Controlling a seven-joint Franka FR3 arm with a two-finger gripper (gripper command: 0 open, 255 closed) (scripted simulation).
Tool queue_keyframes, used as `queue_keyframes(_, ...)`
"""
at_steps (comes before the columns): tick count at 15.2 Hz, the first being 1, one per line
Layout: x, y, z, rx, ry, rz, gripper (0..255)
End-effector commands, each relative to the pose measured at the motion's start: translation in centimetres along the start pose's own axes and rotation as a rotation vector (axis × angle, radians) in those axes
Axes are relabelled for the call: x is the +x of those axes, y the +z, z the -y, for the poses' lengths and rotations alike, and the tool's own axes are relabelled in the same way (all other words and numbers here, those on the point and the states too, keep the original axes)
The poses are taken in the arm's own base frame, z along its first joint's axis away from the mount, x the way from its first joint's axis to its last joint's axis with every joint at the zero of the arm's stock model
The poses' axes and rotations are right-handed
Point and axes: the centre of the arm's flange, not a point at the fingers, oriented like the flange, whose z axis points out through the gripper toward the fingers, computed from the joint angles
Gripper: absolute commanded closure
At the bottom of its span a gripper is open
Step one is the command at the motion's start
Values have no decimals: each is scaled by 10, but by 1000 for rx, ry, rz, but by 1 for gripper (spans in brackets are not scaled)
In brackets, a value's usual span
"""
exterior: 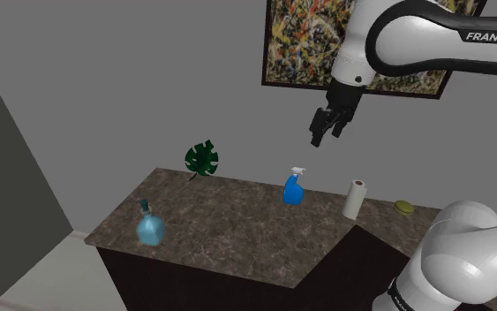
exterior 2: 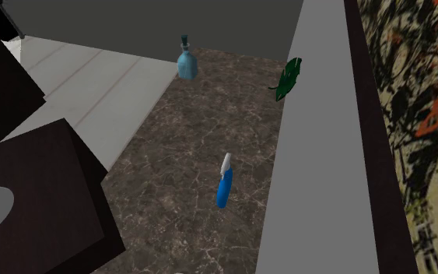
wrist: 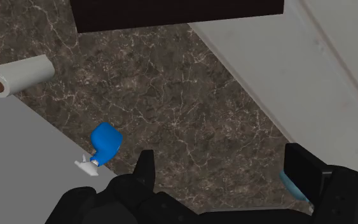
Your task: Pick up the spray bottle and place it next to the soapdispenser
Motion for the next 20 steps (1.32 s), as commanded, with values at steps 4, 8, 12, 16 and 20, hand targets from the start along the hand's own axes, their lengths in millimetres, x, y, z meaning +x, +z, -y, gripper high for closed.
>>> queue_keyframes(4, -3, 30, -28, 15, -43, -19, 0)
queue_keyframes(8, -5, 71, -66, 34, -100, -45, 0)
queue_keyframes(12, -4, 112, -102, 53, -157, -71, 0)
queue_keyframes(16, 1, 154, -137, 73, -213, -97, 0)
queue_keyframes(20, 9, 196, -172, 92, -270, -123, 0)
